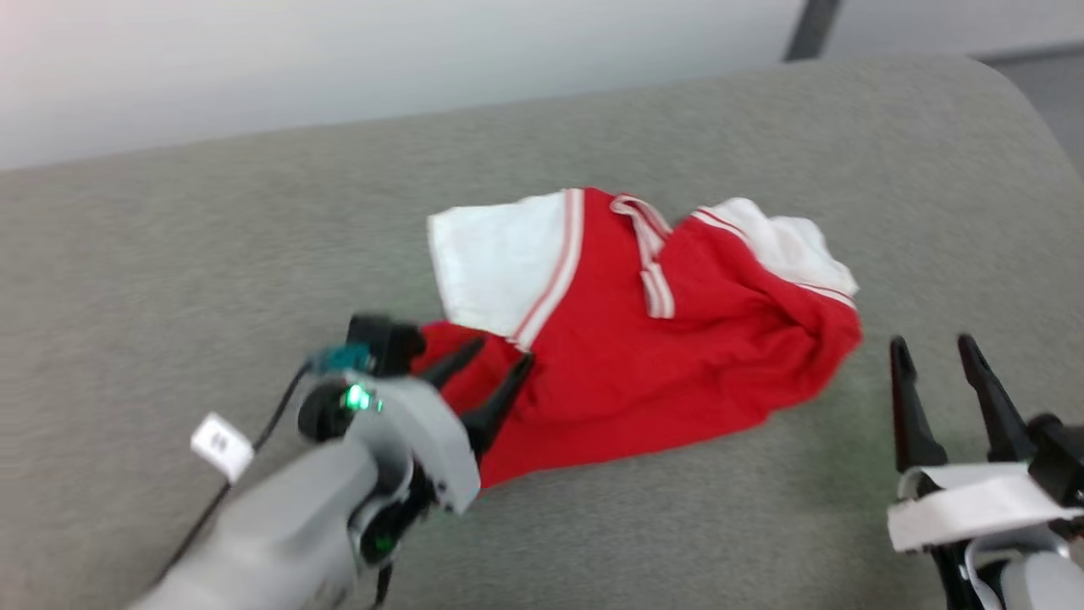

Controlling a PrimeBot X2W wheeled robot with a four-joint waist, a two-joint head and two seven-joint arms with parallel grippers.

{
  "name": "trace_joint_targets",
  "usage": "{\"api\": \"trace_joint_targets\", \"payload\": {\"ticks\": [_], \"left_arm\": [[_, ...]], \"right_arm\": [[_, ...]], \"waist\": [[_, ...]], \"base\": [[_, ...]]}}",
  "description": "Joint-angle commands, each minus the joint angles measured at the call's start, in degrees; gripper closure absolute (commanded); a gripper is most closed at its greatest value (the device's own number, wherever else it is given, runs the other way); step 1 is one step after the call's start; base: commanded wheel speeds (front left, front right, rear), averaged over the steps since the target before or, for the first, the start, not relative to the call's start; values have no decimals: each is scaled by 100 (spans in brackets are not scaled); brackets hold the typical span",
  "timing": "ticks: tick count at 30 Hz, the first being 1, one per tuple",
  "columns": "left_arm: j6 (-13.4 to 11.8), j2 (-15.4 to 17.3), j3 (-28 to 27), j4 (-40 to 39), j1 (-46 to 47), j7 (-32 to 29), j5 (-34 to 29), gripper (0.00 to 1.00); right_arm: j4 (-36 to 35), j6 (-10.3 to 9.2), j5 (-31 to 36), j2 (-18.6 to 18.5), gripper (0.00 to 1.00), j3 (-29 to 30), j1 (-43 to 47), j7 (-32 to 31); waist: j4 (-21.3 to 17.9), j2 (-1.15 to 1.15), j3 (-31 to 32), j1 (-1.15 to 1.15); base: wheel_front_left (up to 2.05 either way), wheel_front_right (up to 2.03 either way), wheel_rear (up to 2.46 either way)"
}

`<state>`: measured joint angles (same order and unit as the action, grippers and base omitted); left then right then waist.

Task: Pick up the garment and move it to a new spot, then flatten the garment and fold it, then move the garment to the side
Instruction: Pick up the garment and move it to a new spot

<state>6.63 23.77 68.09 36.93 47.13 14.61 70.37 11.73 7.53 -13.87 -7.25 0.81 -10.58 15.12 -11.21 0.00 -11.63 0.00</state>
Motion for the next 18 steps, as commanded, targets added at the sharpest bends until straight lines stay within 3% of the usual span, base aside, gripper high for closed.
{"api": "trace_joint_targets", "payload": {"ticks": [1, 4, 7, 18], "left_arm": [[12, -20, -75, -11, -159, 27, 13, 0], [27, 74, -709, -150, -649, 61, -4, 0], [-14, 132, -1475, -364, -1305, 49, -434, 0], [-613, -3, -4363, -1803, -3601, 53, -2661, 0]], "right_arm": [[16, -8, 48, -39, 0, 57, 113, 2], [34, -8, 84, -91, 0, 252, 315, 2], [20, -8, 93, -104, 0, 427, 502, 2], [-32, -8, 87, -75, 0, 645, 1016, 2]], "waist": [[671, 0, 481, 0], [927, 0, 567, 0], [1130, 0, 625, 0], [1457, 0, 875, 0]], "base": [[0, 0, 0], [0, 0, 0], [0, 0, 0], [0, 0, 0]]}}
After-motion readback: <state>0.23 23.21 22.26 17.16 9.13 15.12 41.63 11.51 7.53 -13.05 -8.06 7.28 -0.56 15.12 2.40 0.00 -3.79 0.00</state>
